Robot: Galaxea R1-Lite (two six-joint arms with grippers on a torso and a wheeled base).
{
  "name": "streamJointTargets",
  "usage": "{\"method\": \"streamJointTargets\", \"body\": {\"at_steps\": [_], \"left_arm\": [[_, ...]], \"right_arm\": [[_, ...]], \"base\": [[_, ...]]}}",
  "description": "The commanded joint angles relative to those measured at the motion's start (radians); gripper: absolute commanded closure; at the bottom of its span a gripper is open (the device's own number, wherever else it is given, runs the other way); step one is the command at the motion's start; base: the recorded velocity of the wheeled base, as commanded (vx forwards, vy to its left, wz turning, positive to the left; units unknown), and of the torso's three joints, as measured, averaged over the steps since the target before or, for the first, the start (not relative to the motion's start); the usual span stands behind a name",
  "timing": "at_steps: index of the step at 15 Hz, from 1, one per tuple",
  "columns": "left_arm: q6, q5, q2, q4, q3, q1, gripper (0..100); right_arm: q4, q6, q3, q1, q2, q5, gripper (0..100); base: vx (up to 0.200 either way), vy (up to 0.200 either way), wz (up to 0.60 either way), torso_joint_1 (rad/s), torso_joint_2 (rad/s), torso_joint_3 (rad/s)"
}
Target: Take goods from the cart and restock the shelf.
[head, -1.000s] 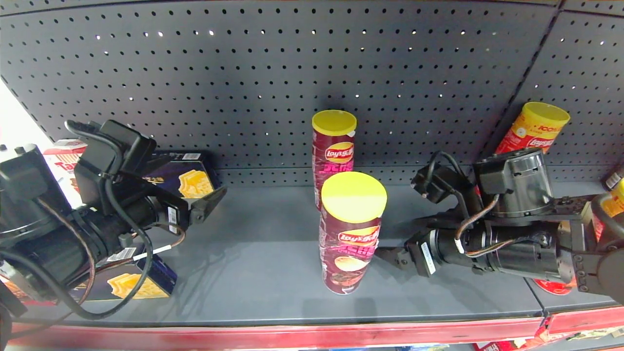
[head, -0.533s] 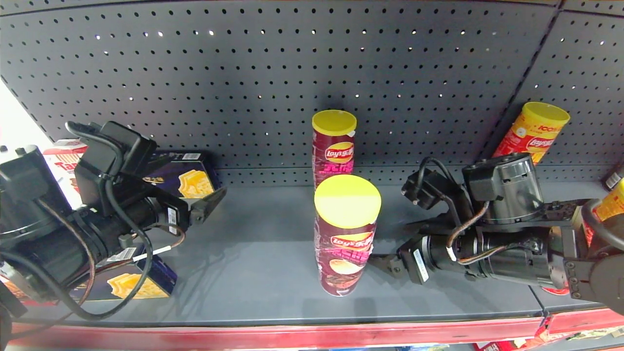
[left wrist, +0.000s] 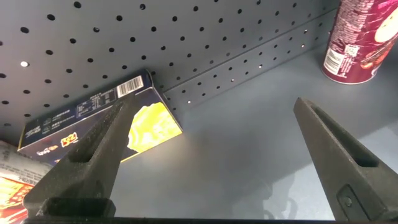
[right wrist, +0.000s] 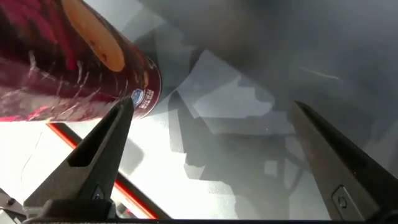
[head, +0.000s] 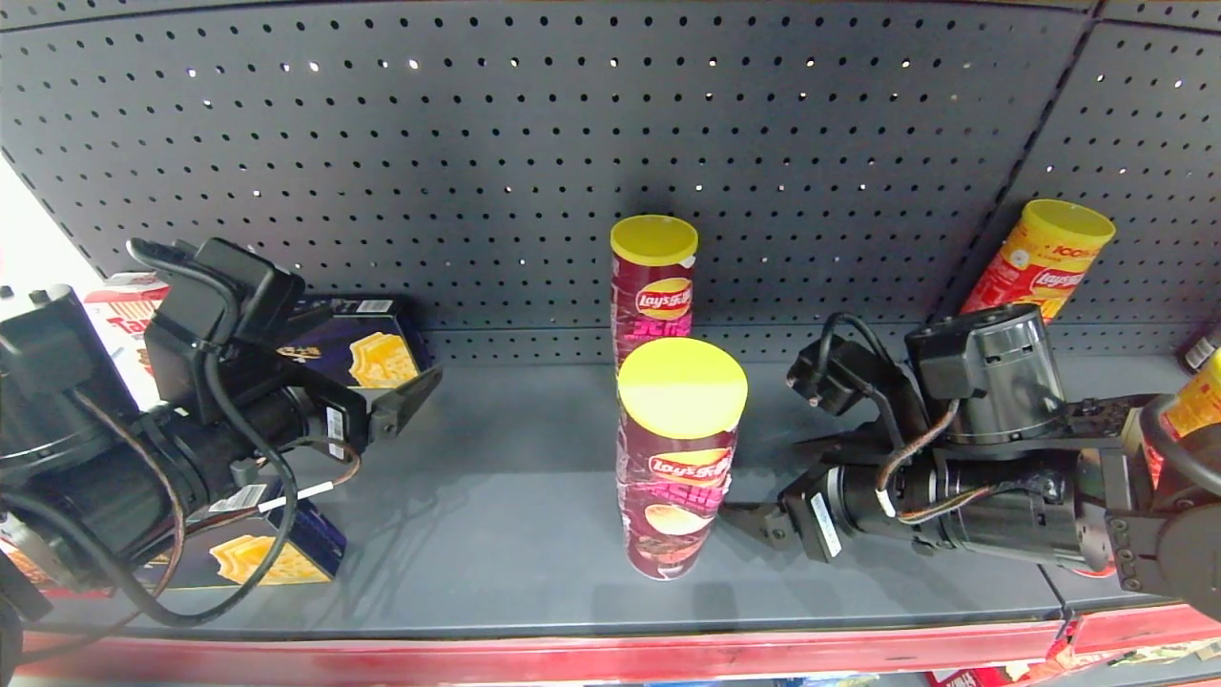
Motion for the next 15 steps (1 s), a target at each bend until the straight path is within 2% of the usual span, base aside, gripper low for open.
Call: {"method": "streamJointTargets", "body": {"at_steps": [1,9,13,15], "left_arm": [[0.0,-0.001,0.0,-0.001,0.0,0.0,0],[0.0,-0.007,-0.003,-0.001,0.006,0.006,0],[0.0,-0.007,-0.039,0.0,0.026,-0.003,0],[0.002,-0.008,-0.105,0.013,0.052,-0.008,0]], "right_arm": [[-0.001,-0.001,-0.004,0.003,0.001,0.0,0],[-0.001,0.001,0.013,0.005,-0.029,0.0,0],[0.001,0.002,0.018,0.0,-0.175,-0.017,0],[-0.001,0.002,0.039,0.0,-0.321,-0.048,0]], "base": [[0.0,0.0,0.0,0.0,0.0,0.0],[0.0,0.0,0.0,0.0,0.0,0.0],[0.0,0.0,0.0,0.0,0.0,0.0],[0.0,0.0,0.0,0.0,0.0,0.0]]}}
